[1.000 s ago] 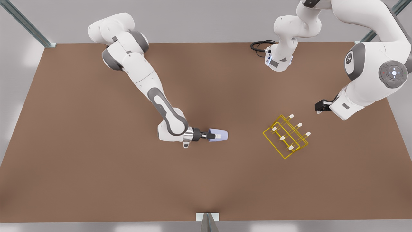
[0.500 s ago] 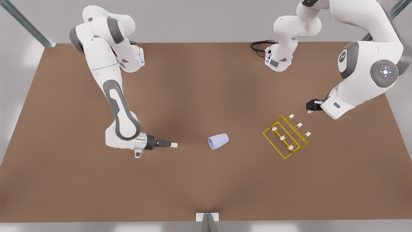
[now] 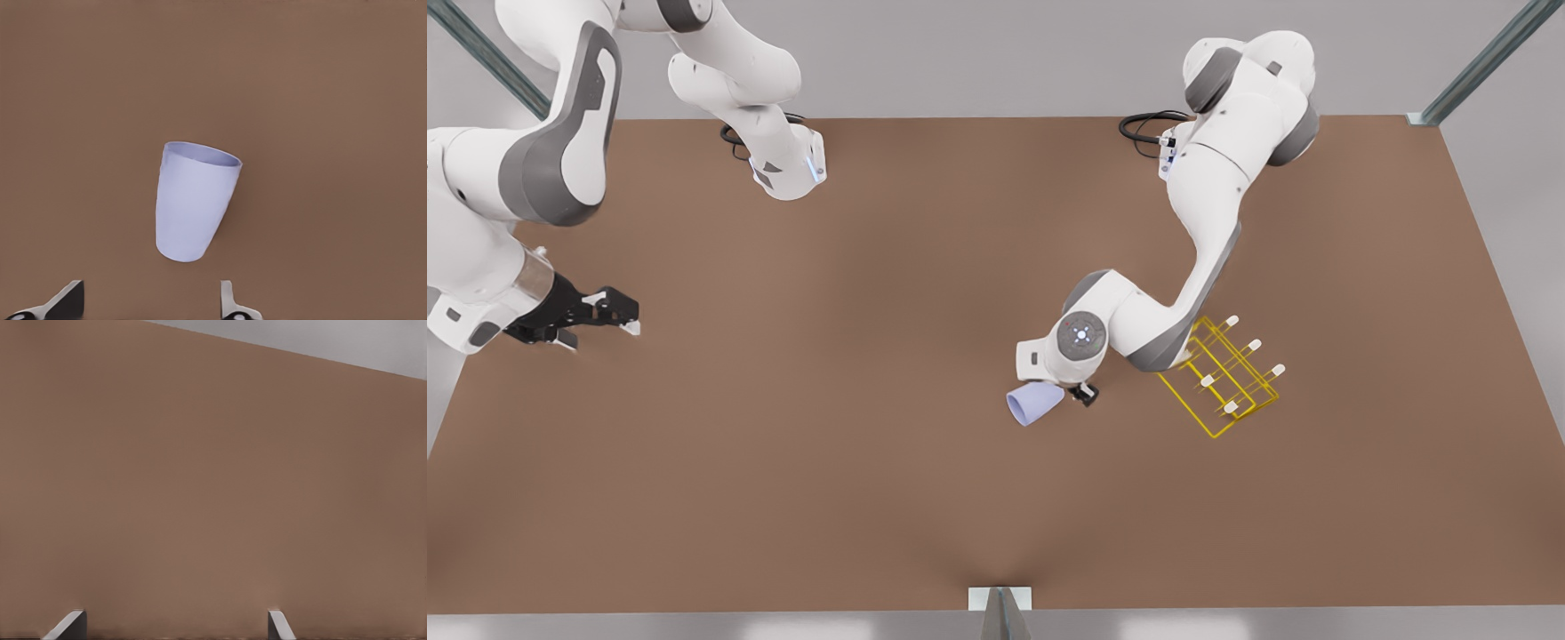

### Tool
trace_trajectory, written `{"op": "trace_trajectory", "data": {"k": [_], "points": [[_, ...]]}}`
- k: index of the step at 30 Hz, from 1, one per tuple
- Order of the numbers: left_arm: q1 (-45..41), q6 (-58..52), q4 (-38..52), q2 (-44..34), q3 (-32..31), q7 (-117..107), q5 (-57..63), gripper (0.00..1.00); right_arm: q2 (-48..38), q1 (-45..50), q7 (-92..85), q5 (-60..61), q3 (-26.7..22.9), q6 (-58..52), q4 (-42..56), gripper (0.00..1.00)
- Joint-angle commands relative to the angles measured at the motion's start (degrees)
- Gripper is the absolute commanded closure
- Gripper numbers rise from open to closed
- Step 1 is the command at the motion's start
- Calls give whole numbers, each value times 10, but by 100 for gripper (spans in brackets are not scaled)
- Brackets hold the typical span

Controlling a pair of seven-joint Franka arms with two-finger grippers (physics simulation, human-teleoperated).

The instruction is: Place the cup on the cup holder

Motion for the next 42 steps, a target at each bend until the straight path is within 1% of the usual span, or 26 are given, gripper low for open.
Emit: {"op": "trace_trajectory", "data": {"k": [1, 3, 4, 12, 13, 17, 20, 22, 30, 32, 37, 39, 42], "points": [[-4, 124, 1, 17, 0, 123, 9, 0, 4, 1, 94, -24, 1, -59, 5, 0], [-4, 126, 2, 21, 0, 132, 12, 0, 2, -23, 92, -23, -6, -75, 38, 0], [-3, 126, 2, 23, 0, 133, 12, 0, 1, -21, 93, -24, -5, -89, 39, 0], [-5, 126, 1, 48, 0, 130, 12, 0, 18, -25, 92, -31, -5, -82, 46, 0], [-5, 126, 1, 48, 0, 130, 12, 0, 24, -24, 93, -30, -5, -65, 47, 0], [-4, 135, -5, 50, 1, 130, 12, 0, 24, -14, 93, -33, -3, -62, 46, 0], [-2, 150, -41, 39, 6, 132, 12, 0, 26, -14, 93, -35, -3, -33, 46, 0], [-2, 150, -41, 39, 11, 132, 12, 0, 35, -14, 93, -33, -3, -16, 46, 0], [0, 158, -39, 49, 11, 126, 5, 0, 35, -21, 93, -27, -5, -16, 47, 0], [0, 163, -38, 54, 11, 126, 5, 0, 36, -19, 93, -30, -5, 44, 44, 0], [0, 163, -31, 76, 11, 125, 5, 0, 39, -19, 86, -26, -5, 45, 41, 0], [1, 164, -30, 86, 11, 126, 5, 0, 62, -16, 89, -33, -4, 46, 47, 0], [0, 171, -28, 95, 11, 125, 5, 0, 73, -9, 89, -35, -3, 57, 46, 0]]}}
